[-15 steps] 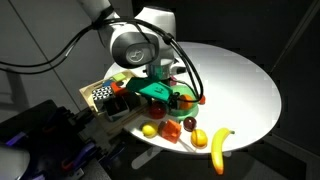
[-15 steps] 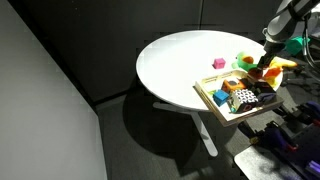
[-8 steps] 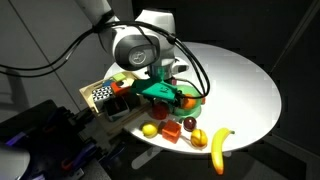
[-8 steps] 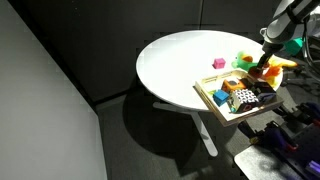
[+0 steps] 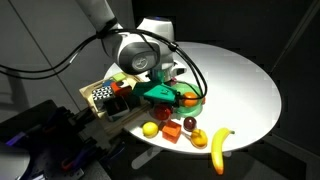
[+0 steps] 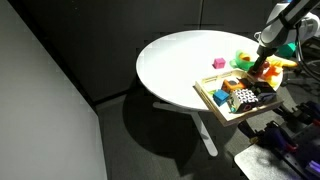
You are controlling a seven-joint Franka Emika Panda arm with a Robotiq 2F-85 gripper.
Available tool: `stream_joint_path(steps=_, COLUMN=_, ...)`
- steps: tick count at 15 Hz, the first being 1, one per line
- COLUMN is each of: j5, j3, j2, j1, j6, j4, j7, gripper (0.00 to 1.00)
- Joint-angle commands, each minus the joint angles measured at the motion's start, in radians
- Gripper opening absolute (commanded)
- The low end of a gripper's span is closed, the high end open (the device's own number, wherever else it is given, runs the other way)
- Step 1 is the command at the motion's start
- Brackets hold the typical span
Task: Pick up the red toy apple and put it in the green bowl
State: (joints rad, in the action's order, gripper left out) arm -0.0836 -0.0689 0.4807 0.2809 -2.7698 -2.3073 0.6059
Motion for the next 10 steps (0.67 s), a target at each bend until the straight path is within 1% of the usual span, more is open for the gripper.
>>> stream_joint_path(steps=1, j5=-0.009, j3=0.029, j2=0.009, j1=0.033, j6=0.01, j4=0.034, j7=0.011, gripper=0.66)
stream_joint_path(steps=2, j5=-0.008, j3=0.029, j2=0.001, j1=0.033, j6=0.015, j4=0.033, j7=0.007, gripper=0.58)
stream_joint_path(steps=3, j5=-0.005, j3=0.029, j2=-0.011, j1=0.035, j6=0.033, j4=0.03, j7=0.004, gripper=0.58)
stream_joint_path(steps=5, j5=-0.015, j3=0.004, j2=-0.036, j1=0.02, j6=0.061, j4=0.025, j7=-0.031, gripper=0.58)
stream_joint_path(steps=10, j5=-0.023, j3=-0.037, j2=-0.11, j1=-0.001, j6=0.199, j4=0.027, j7=-0.094, gripper=0.58)
